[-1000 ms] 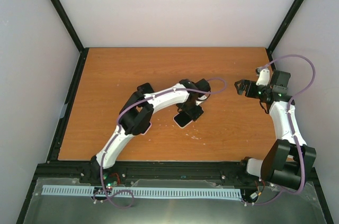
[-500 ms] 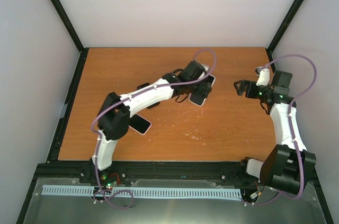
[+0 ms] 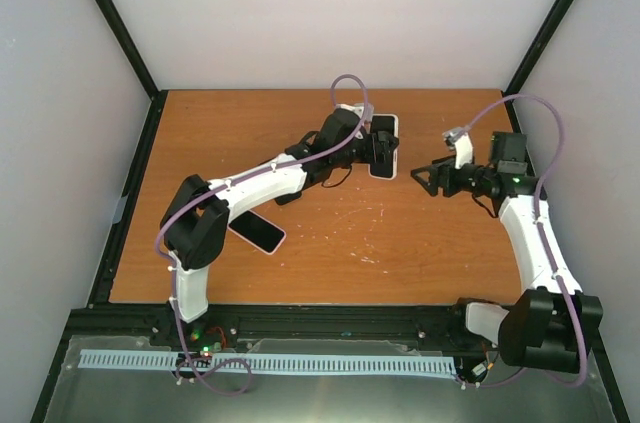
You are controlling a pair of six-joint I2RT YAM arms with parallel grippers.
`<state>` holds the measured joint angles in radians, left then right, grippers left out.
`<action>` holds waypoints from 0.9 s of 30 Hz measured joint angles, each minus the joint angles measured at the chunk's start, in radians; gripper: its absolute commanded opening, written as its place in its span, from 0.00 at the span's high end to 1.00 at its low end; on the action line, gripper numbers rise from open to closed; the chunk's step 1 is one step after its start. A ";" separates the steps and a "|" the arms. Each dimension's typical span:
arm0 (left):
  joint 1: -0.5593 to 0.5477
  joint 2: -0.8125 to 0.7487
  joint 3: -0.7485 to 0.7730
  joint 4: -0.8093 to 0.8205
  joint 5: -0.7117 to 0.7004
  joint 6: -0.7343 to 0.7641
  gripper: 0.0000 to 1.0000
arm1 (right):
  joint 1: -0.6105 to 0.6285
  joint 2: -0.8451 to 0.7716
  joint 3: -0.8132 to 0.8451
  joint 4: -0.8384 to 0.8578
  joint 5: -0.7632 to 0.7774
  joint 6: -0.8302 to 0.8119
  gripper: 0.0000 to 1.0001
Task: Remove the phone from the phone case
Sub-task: Pick up the phone at the center of the board, then adjust the phone.
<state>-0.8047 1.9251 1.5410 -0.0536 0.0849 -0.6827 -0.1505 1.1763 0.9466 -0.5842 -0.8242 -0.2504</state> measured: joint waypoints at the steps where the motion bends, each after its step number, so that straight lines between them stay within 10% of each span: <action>1: 0.000 0.000 -0.007 0.010 0.006 -0.014 0.48 | 0.028 0.000 0.000 -0.003 0.005 -0.008 0.22; 15: -0.003 0.000 -0.026 0.110 0.054 -0.135 0.45 | 0.270 0.081 0.028 0.094 0.207 0.061 0.53; 20: -0.003 0.000 -0.038 0.113 0.050 -0.143 0.42 | 0.279 0.096 0.028 0.127 0.219 0.110 0.80; 27: -0.003 0.000 -0.041 0.107 0.048 -0.147 0.41 | 0.280 0.098 0.029 0.140 0.212 0.125 0.78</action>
<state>-0.8074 1.9251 1.5002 0.0536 0.1326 -0.8295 0.1299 1.2747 0.9752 -0.4438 -0.6125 -0.1253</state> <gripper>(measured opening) 0.813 0.213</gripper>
